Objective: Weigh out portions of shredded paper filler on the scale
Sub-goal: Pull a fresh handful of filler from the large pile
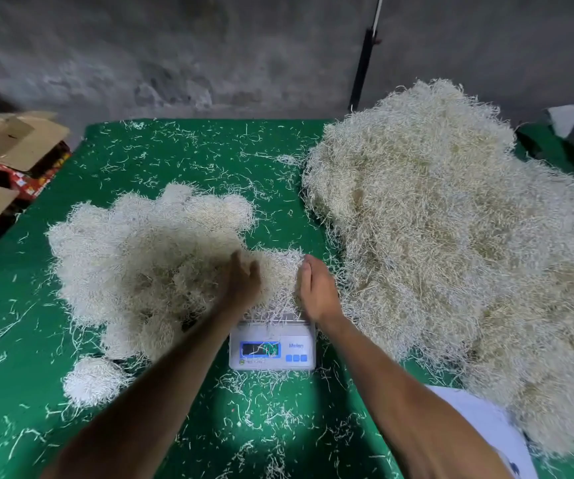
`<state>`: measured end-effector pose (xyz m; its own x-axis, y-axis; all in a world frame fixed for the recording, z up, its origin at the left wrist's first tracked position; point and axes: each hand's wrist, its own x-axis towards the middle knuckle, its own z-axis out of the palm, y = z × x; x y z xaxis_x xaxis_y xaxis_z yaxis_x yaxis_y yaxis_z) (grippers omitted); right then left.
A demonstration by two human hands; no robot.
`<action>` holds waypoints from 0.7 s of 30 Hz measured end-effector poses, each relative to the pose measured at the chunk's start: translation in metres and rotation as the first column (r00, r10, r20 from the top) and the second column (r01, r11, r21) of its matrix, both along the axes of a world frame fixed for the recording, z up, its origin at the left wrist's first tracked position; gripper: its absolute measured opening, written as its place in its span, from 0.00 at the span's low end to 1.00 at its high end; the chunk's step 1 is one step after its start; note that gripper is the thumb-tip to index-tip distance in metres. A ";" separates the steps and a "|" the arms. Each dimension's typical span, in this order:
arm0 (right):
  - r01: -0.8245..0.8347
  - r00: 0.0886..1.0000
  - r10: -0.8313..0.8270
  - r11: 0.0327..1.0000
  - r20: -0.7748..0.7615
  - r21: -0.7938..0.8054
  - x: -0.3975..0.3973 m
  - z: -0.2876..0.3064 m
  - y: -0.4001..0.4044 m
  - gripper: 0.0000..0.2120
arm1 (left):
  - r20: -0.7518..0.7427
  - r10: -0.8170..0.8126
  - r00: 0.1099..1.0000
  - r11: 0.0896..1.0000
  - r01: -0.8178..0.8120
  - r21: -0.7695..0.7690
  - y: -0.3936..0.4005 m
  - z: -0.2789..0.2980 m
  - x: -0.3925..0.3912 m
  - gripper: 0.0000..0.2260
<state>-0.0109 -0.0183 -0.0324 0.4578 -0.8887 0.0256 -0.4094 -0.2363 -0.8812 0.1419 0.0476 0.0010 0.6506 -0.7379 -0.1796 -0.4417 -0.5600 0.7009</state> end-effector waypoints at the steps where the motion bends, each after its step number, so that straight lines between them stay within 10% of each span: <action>1: 0.014 0.998 -0.020 0.993 0.053 0.113 0.010 -0.001 0.007 0.22 | -0.067 0.006 0.998 1.000 -0.005 0.005 0.000 -0.005 -0.005 0.16; 6: 0.201 0.940 -0.307 0.852 0.151 0.483 0.042 -0.004 0.021 0.42 | -0.380 0.058 0.923 0.995 -0.087 -0.058 0.000 -0.027 -0.027 0.05; 9: 0.160 0.921 -0.336 0.788 0.197 0.594 0.047 0.016 -0.003 0.34 | -0.644 0.012 0.765 0.961 -0.187 -0.205 0.007 -0.025 -0.026 0.13; 13: 0.065 0.764 -0.554 0.578 0.332 0.814 0.070 0.063 -0.039 0.28 | -0.575 0.074 0.815 0.937 -0.253 -0.239 0.011 -0.019 -0.026 0.13; 15: -0.062 0.741 -0.540 0.538 0.400 0.841 0.082 0.086 -0.040 0.25 | -0.390 -0.120 0.913 0.958 0.003 -0.287 0.009 0.002 -0.026 0.19; 19: 0.055 0.901 -0.183 0.947 0.393 0.316 0.067 0.112 -0.002 0.17 | -0.332 -0.122 0.936 0.781 -0.116 -0.614 -0.006 0.065 -0.008 0.23; 21: -0.059 0.958 0.064 0.998 0.279 -0.027 0.058 0.114 0.021 0.16 | -0.358 -0.130 0.924 0.823 -0.101 -0.559 -0.021 0.088 0.000 0.18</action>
